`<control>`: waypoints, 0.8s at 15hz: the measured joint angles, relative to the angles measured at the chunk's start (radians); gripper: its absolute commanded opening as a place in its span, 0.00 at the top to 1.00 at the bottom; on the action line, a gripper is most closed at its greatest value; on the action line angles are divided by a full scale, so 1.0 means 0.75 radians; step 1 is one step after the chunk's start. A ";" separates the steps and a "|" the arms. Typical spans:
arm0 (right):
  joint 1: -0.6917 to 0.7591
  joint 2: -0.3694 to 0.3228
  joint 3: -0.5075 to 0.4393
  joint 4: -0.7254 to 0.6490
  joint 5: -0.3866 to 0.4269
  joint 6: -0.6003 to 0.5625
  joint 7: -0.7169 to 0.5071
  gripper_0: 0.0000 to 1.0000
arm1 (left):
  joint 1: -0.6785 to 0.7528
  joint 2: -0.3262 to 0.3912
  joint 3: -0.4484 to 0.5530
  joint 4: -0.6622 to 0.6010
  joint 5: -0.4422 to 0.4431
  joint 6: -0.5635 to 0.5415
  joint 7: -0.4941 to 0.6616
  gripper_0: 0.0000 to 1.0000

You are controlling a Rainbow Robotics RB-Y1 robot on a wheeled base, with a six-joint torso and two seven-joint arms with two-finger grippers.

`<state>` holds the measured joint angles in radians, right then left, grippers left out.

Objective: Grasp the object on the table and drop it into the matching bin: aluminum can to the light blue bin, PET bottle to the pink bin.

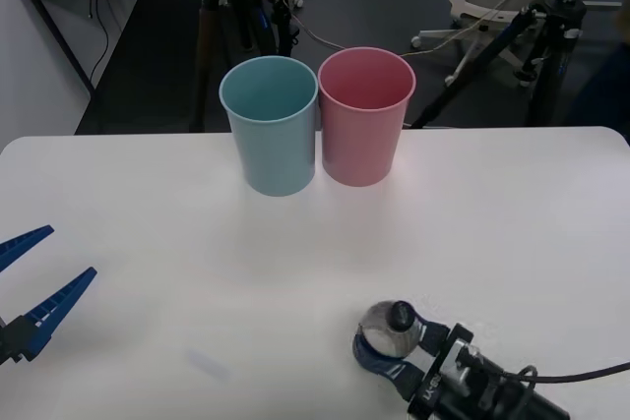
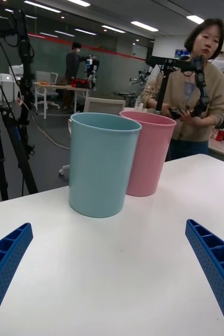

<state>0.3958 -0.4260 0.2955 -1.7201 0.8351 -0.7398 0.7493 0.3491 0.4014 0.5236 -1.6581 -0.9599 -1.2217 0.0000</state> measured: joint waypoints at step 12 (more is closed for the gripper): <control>0.180 -0.032 -0.461 -0.080 -0.310 -0.027 -0.207 1.00 | 0.000 0.000 0.000 0.000 0.000 0.000 0.000 0.00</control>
<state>0.5305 -0.4500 -0.0503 -1.7802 0.6026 -0.7601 0.5938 0.3491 0.4014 0.5236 -1.6581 -0.9599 -1.2217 0.0000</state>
